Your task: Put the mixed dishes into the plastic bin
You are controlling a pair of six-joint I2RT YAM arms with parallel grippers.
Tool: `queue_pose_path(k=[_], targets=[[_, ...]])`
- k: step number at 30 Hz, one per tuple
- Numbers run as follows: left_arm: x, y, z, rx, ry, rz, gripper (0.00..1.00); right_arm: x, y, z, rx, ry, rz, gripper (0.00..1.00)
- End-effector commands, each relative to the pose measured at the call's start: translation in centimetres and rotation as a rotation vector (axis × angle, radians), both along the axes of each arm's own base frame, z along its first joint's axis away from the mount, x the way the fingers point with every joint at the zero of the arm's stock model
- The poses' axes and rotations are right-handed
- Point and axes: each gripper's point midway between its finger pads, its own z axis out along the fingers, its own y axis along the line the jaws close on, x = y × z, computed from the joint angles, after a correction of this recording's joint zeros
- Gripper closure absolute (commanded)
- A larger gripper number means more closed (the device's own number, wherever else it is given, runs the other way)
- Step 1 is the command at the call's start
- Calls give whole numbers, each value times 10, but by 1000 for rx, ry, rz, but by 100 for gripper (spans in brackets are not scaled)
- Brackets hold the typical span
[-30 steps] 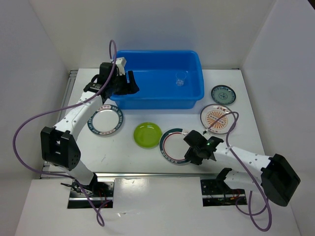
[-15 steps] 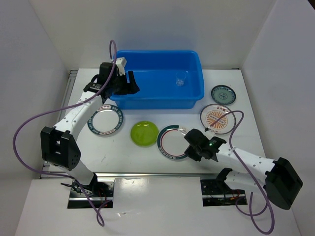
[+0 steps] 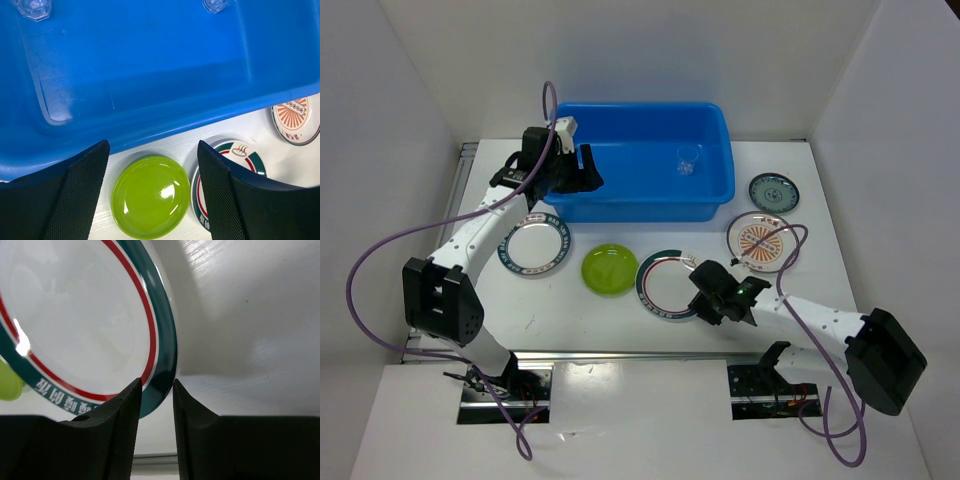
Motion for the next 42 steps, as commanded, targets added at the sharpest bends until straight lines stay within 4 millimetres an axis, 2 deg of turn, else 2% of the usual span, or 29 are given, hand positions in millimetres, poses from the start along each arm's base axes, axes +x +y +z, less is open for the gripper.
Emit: queue_pose_path(k=[1, 7, 8, 9, 14, 19, 21, 24, 27, 30, 35, 38, 39, 41, 42], targets=[[2, 0, 7, 9, -34, -19, 21, 11, 9, -10, 12, -24, -23, 64], [3, -1, 3, 6, -24, -26, 21, 19, 11, -13, 5, -34, -54, 71], [3, -1, 3, 6, -24, -26, 21, 24, 13, -5, 30, -64, -76, 76], [3, -1, 3, 6, -24, -26, 21, 24, 8, -6, 22, -76, -93, 79], [3, -1, 3, 6, -24, -26, 21, 28, 1, 1, 64, -139, -155, 85], [1, -1, 0, 2, -11, -21, 21, 34, 0, 8, 84, -189, -169, 100], [0, -1, -5, 5, -1, -21, 21, 34, -3, 9, 87, -202, -174, 100], [0, -1, -5, 5, -1, -21, 21, 42, -4, 29, 107, -271, -179, 100], [0, -1, -5, 5, -1, -21, 21, 50, -4, 66, 161, -363, -189, 100], [0, -1, -5, 5, -1, -21, 21, 52, -5, 89, 203, -416, -194, 100], [1, -1, -1, 2, -9, -21, 23, 59, 10, 114, 171, -456, -69, 100], [3, 0, 3, 5, -20, -14, 27, 68, 17, 143, 122, -499, 9, 100], [3, 0, 3, 5, -20, -14, 27, 74, 23, 165, 140, -536, 18, 100], [5, 4, 2, 18, -23, 7, 28, 75, 23, 185, 112, -567, 63, 100], [6, 5, 2, 23, -24, 14, 28, 78, 25, 212, 132, -609, 69, 100]])
